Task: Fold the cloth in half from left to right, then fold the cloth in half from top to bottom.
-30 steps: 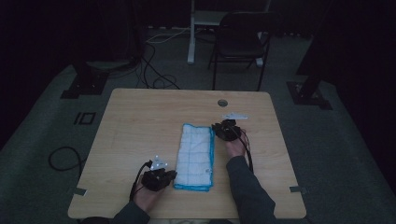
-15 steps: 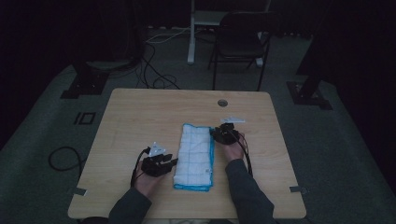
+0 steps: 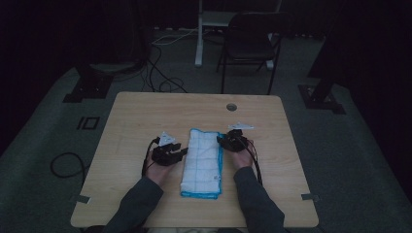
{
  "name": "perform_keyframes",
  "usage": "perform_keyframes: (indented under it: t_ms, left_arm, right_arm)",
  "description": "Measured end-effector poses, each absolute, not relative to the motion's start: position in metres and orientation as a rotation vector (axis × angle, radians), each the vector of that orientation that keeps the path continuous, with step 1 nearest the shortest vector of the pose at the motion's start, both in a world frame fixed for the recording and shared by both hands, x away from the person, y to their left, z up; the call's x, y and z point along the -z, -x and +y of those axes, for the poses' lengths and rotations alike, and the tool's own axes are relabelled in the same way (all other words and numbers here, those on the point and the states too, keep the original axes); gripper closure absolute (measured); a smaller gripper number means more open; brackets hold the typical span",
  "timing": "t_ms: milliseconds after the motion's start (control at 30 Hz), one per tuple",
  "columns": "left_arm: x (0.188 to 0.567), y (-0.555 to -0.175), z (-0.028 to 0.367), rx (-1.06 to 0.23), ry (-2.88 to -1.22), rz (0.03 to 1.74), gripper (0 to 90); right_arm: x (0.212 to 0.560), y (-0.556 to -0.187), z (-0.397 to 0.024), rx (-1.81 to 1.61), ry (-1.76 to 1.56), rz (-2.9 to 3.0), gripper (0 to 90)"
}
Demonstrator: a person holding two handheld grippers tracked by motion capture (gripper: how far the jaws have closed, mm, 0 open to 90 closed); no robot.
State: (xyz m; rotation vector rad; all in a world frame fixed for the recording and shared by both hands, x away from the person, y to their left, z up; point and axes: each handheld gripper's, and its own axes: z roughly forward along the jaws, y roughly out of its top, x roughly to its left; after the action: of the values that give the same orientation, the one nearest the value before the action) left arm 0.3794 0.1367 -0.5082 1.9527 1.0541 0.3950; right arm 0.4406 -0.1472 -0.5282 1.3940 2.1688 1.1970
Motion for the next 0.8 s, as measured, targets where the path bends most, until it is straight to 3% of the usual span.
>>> perform_keyframes:
  t_ms: [567,800]
  left_arm:
    - [0.521,-0.442,0.125,-0.383,-1.958,1.177,58.7]
    - [0.53,-0.457,0.117,-0.362,-1.98,1.25,58.7]
  right_arm:
    - [0.532,-0.445,-0.146,-1.198,-1.42,2.167,58.0]
    - [0.534,-0.448,-0.15,-1.188,-1.492,2.131,52.3]
